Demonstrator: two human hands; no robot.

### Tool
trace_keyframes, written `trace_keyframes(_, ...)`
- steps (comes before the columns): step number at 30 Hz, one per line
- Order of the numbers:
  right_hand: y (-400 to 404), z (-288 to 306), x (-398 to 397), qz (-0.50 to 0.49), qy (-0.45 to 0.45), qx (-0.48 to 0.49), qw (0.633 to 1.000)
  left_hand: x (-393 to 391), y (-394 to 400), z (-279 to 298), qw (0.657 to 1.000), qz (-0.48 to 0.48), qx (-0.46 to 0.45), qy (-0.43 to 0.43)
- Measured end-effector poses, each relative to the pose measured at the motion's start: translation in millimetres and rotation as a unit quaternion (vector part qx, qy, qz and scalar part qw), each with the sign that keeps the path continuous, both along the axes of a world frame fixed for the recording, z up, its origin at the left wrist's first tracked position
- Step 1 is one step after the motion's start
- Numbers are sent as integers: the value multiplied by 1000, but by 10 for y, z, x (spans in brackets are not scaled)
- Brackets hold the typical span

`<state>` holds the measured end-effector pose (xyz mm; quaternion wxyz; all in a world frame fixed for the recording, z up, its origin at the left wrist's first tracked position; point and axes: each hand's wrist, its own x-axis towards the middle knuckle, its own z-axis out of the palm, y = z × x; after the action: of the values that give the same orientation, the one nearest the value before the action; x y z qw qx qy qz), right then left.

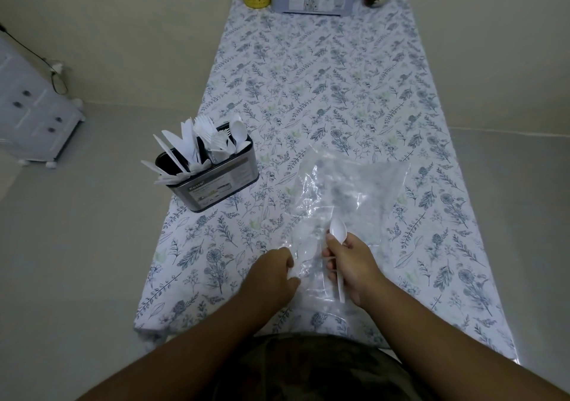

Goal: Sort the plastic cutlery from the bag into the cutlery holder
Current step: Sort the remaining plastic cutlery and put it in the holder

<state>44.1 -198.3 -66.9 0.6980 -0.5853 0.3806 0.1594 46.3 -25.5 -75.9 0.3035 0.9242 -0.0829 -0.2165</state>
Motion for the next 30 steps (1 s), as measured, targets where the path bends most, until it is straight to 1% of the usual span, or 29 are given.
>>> trace_keyframes(2,-21,-16,0,-1,16,18,1000,-16,27,-11,1000,-2,10,11)
trace_keyframes(4,-34,-27,3,-3,29,47,998,-16,27,-6,1000,13,-6,7)
trace_keyframes(8,-10,-5,9,8,30,76,997,21,-45,101,992,88,-86,15)
trace_keyframes(11,29,3,19,28,-1,101,995,46,-143,164,986,108,-125,27)
trace_keyframes(14,38,-5,25,54,-12,86,995,66,-205,169,974,139,-167,60)
trace_keyframes(16,33,-11,23,64,-13,79,995,63,-217,153,971,141,-183,69)
trace_keyframes(19,18,-40,19,68,-9,78,995,48,-202,138,973,109,-193,59)
trace_keyframes(21,2,-74,16,56,-5,73,996,57,-192,146,979,85,-184,24)
trace_keyframes(24,-4,-55,14,37,-2,69,997,129,-151,89,985,103,-135,-19)
trace_keyframes(26,-5,-22,9,44,5,58,997,189,-102,7,989,111,-92,-11)
trace_keyframes(30,12,-38,20,70,7,20,997,256,-90,-57,998,62,-32,3)
